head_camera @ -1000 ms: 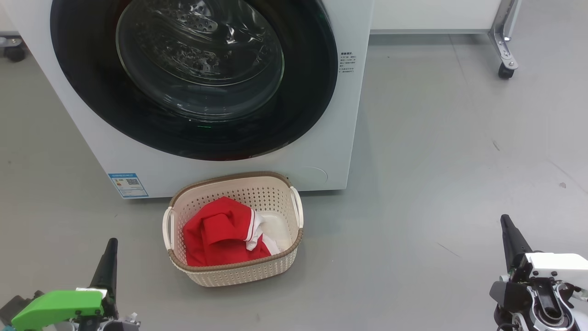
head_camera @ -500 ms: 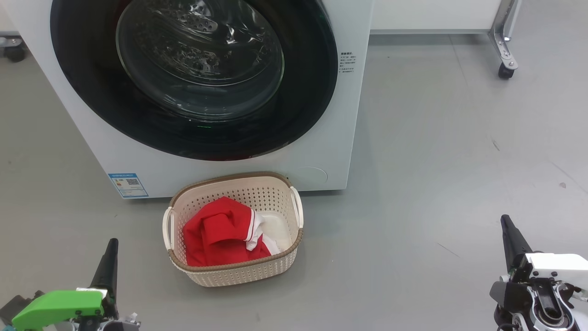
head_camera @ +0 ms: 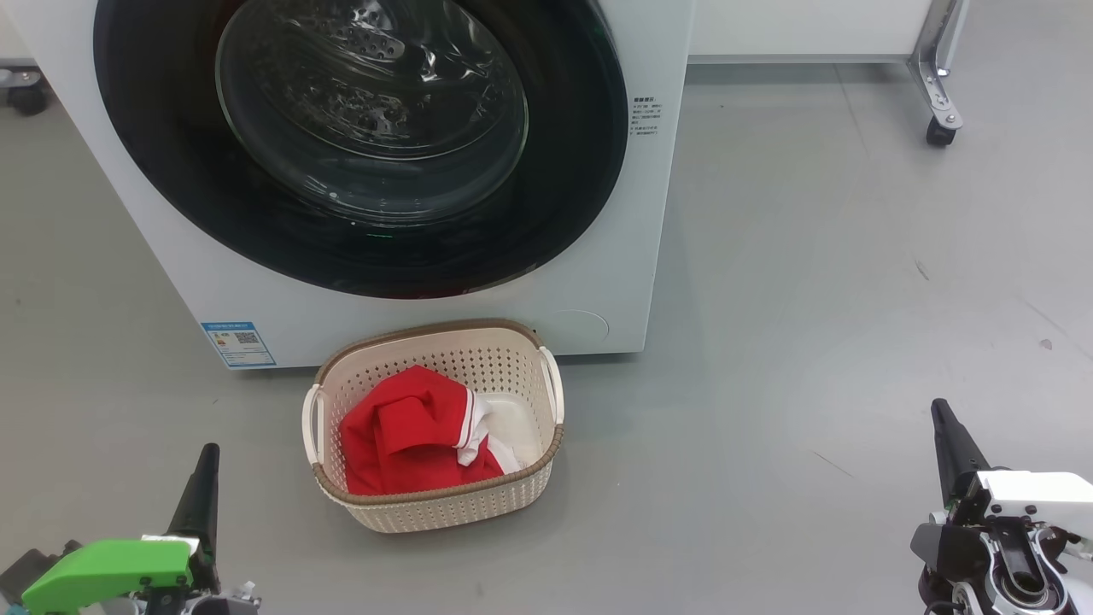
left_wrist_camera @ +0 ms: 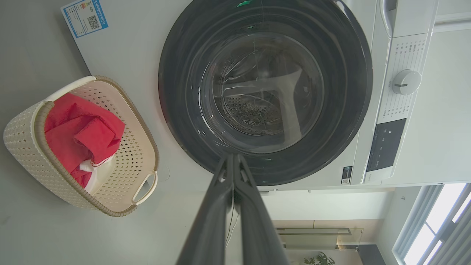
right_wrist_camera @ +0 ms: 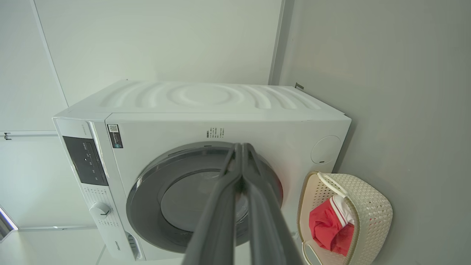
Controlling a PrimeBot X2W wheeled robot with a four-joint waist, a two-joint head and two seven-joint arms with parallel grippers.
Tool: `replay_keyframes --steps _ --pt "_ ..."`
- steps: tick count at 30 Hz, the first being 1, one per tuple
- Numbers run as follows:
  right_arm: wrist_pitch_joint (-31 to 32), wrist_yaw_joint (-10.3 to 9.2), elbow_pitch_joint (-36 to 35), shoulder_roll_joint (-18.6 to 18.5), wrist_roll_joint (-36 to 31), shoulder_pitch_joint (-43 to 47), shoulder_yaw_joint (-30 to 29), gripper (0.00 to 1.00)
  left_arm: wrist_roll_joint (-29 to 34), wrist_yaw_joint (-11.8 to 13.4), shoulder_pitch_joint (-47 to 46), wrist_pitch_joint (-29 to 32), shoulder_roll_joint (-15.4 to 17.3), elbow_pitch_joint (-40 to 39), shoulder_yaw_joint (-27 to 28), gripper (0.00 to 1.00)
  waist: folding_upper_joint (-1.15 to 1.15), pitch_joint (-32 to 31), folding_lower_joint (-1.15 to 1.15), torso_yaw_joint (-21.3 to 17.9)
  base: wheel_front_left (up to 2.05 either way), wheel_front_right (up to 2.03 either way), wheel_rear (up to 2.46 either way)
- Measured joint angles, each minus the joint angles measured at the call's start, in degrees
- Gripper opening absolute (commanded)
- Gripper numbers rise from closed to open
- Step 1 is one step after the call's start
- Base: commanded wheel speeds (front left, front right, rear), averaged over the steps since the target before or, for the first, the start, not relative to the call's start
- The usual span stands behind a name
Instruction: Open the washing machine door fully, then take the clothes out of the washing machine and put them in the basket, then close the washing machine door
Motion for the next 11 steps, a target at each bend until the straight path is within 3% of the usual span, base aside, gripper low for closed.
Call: replay_keyframes --steps 11 --pt "0.0 0.16 0.1 0.0 0.0 0.0 -0.1 0.0 0.0 0.0 0.0 0.0 0.0 0.0 0.0 0.0 0.0 0.0 0.0 0.0 0.0 0.0 0.0"
